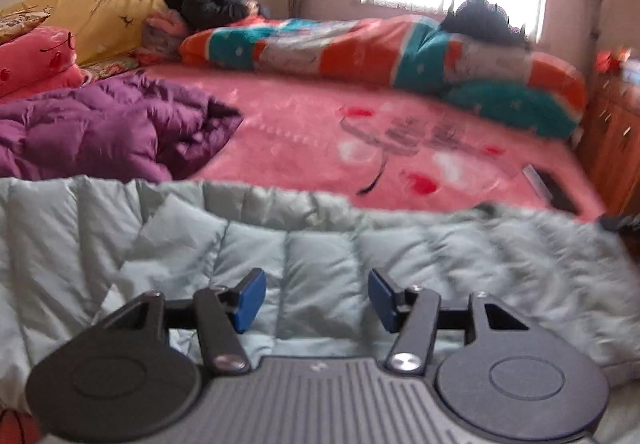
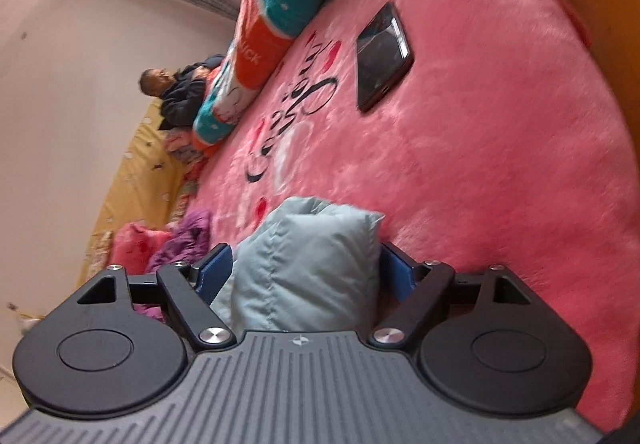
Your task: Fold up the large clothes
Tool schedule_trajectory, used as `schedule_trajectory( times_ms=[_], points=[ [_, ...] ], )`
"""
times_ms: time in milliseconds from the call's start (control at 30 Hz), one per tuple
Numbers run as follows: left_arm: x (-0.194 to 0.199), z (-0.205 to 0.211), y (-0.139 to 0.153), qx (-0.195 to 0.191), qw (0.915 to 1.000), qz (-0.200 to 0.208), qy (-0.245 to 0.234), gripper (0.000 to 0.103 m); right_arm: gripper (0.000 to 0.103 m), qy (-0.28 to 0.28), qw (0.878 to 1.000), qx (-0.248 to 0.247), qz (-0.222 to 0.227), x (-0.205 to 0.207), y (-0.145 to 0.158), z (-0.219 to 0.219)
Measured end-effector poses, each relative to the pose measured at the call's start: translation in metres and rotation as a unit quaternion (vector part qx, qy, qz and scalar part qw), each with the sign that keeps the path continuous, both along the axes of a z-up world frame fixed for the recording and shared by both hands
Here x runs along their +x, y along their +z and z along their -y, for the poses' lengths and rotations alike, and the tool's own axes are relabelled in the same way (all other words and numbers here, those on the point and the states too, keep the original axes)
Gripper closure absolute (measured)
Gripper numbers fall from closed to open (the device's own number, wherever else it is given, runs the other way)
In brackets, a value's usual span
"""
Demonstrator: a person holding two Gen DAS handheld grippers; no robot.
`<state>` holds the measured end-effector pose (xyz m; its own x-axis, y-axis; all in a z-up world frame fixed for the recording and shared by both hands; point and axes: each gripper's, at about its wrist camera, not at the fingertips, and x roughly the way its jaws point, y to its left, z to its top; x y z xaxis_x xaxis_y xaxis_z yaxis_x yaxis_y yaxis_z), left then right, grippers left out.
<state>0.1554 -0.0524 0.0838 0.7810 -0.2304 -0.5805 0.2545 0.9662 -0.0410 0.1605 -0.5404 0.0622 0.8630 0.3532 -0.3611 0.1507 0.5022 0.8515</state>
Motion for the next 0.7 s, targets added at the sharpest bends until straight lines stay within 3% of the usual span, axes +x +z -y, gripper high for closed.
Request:
schedule_trajectory(
  times_ms=[167, 200, 233, 300, 433, 500, 533, 633, 700],
  points=[
    [0.009, -0.014, -0.025, 0.012, 0.9993, -0.021, 0.028, 0.046, 0.002, 0.012, 0.999, 0.027, 0.018, 0.002, -0.001, -0.001],
    [0.009, -0.014, -0.026, 0.015, 0.9993, -0.02, 0.029, 0.046, 0.013, 0.013, 0.999, 0.033, 0.022, 0.002, -0.002, -0.001],
    [0.008, -0.015, -0.027, 0.016, 0.9993, -0.02, 0.028, 0.046, 0.032, 0.016, 0.999, 0.038, 0.018, 0.003, -0.003, -0.003],
    [0.005, -0.013, -0.03, 0.022, 0.9992, -0.019, 0.027, 0.045, 0.053, 0.021, 0.999, 0.03, 0.003, 0.005, -0.007, -0.007],
    [0.009, -0.007, -0.039, 0.034, 0.999, -0.016, 0.023, 0.044, 0.068, 0.006, 1.0, -0.009, 0.001, 0.002, 0.005, -0.013],
    [0.007, -0.005, -0.042, 0.037, 0.999, -0.012, 0.02, 0.044, 0.074, -0.012, 0.998, -0.058, 0.007, -0.001, 0.019, -0.02],
    [0.007, -0.003, -0.042, 0.04, 0.999, -0.01, 0.019, 0.044, 0.077, -0.02, 0.994, -0.105, 0.009, -0.004, 0.029, -0.027],
    [0.006, 0.0, -0.045, 0.047, 0.9987, -0.003, 0.019, 0.044, 0.081, -0.021, 0.965, -0.263, 0.006, -0.004, 0.057, -0.062],
    [0.005, 0.001, -0.047, 0.047, 0.9987, 0.003, 0.018, 0.044, 0.082, -0.017, 0.945, -0.327, -0.008, 0.0, 0.057, -0.077]
  ],
)
